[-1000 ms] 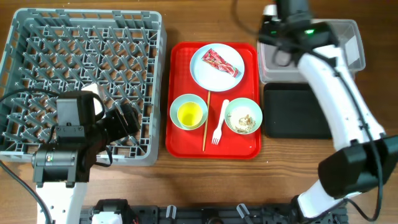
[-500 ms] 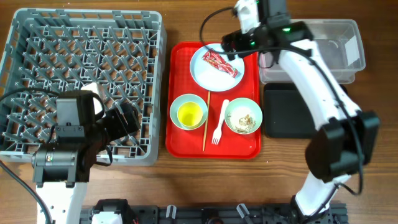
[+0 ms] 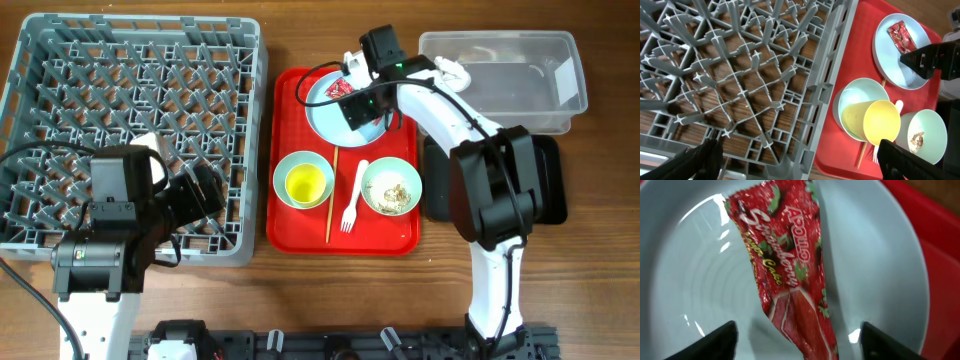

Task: Sort waste into correct bins and load items into the dishwasher rack
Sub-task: 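Carry the wrapper to the clear plastic bin and release it, then grasp the rim of the green rice bowl with the right gripper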

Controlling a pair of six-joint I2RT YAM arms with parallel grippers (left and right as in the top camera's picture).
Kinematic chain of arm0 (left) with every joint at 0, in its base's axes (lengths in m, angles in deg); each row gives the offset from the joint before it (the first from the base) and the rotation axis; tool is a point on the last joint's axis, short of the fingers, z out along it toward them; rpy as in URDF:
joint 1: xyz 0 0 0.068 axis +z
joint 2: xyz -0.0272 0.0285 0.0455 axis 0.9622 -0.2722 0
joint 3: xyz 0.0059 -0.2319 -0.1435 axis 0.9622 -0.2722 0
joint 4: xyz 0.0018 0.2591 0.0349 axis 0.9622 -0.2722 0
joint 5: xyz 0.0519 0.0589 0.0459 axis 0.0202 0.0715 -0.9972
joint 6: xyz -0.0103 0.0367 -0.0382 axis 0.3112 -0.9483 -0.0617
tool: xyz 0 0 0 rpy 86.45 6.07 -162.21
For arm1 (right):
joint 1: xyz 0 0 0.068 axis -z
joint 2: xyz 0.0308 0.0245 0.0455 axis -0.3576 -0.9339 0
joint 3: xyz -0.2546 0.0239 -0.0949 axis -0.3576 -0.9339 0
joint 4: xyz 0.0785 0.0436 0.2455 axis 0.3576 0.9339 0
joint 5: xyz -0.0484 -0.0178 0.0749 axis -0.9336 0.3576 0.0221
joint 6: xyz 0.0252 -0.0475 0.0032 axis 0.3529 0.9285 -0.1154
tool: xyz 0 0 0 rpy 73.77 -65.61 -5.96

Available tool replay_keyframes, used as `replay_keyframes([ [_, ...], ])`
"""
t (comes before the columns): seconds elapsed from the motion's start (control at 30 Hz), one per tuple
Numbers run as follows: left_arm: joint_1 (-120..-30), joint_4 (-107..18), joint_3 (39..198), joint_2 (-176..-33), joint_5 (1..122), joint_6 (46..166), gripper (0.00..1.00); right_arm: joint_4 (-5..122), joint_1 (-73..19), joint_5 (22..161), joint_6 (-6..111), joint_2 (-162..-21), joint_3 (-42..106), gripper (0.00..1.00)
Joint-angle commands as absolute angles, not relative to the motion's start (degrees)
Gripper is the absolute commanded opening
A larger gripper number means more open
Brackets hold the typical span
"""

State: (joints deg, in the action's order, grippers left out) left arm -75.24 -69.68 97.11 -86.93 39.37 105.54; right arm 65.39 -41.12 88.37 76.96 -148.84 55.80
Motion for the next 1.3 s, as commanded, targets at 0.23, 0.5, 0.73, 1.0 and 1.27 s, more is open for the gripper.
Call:
replay_keyframes([
  [0.23,-75.4,-69.5,98.4,-86.8,40.0,106.3,1.0,69.9,-40.9,87.4,69.0,-145.4,55.3,0.04],
  [0.5,-75.4,-69.5,98.4,-86.8,40.0,106.3,1.0,71.6,-32.8,72.6,40.6,-128.8,55.3,0.04],
  [0.73,-75.4,-69.5,98.4,-86.8,40.0,106.3,1.0,71.9,-23.7,74.8,33.3,-130.5,55.1,0.89],
  [1.0,-75.4,-69.5,98.4,-86.8,40.0,106.3,1.0,88.9,-23.6,91.2,46.8,-118.5,55.2,0.98],
  [1.27,-75.4,-69.5,98.4,-86.8,40.0,106.3,1.0,97.6,-34.5,93.1,45.4,-112.1,46.2,0.88],
])
